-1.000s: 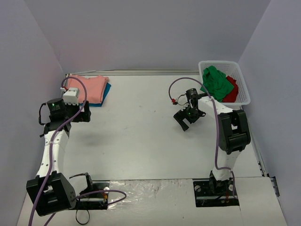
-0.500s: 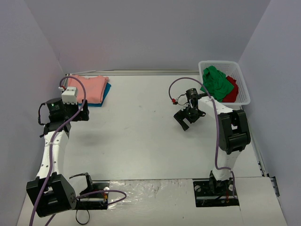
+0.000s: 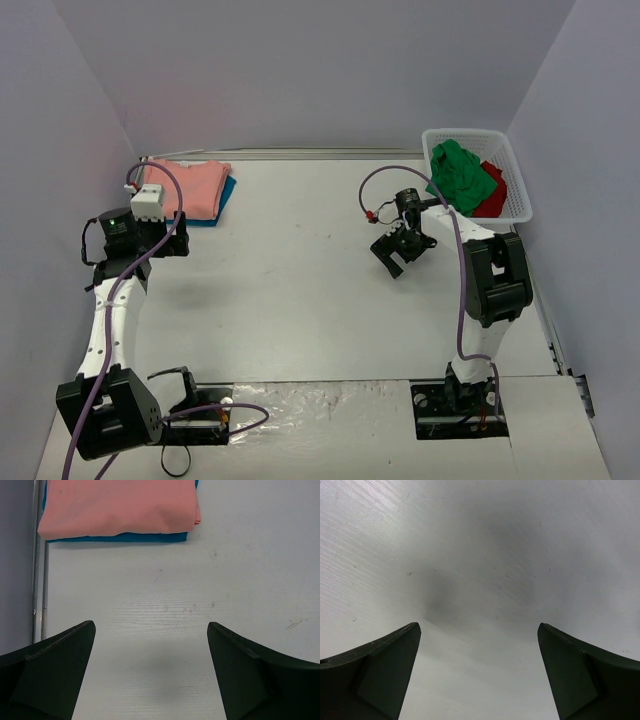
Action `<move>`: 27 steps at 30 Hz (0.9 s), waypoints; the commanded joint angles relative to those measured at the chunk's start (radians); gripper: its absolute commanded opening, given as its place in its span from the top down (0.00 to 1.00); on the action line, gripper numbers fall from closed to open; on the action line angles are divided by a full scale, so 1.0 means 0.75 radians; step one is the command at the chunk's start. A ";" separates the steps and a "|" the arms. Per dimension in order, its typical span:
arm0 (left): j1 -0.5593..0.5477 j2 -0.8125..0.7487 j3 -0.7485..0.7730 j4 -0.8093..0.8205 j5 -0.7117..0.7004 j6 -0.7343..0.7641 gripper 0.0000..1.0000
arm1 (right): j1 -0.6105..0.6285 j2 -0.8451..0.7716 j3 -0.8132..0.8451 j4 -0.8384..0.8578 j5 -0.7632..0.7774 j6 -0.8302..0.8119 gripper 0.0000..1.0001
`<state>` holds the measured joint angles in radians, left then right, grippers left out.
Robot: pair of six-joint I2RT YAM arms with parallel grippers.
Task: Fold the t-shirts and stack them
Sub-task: Put the neatly folded tshirt into the corner of the board with the left arm
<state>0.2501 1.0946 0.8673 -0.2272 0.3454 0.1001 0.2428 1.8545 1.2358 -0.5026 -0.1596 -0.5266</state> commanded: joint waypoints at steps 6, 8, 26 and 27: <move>0.006 -0.003 0.005 0.031 -0.004 -0.017 0.06 | 0.001 -0.004 -0.009 -0.029 0.027 0.003 0.00; 0.006 -0.003 0.005 0.031 -0.002 -0.015 0.06 | -0.001 0.004 -0.009 -0.031 0.031 0.005 0.00; 0.031 -0.026 0.001 0.041 0.012 -0.039 0.06 | -0.001 0.004 -0.009 -0.029 0.037 0.005 0.00; 0.031 -0.028 0.001 0.043 0.012 -0.041 0.06 | -0.001 0.004 -0.009 -0.031 0.037 0.005 0.00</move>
<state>0.2642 1.0988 0.8673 -0.2268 0.3435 0.0921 0.2428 1.8553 1.2358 -0.5026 -0.1452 -0.5266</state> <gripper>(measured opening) 0.945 0.999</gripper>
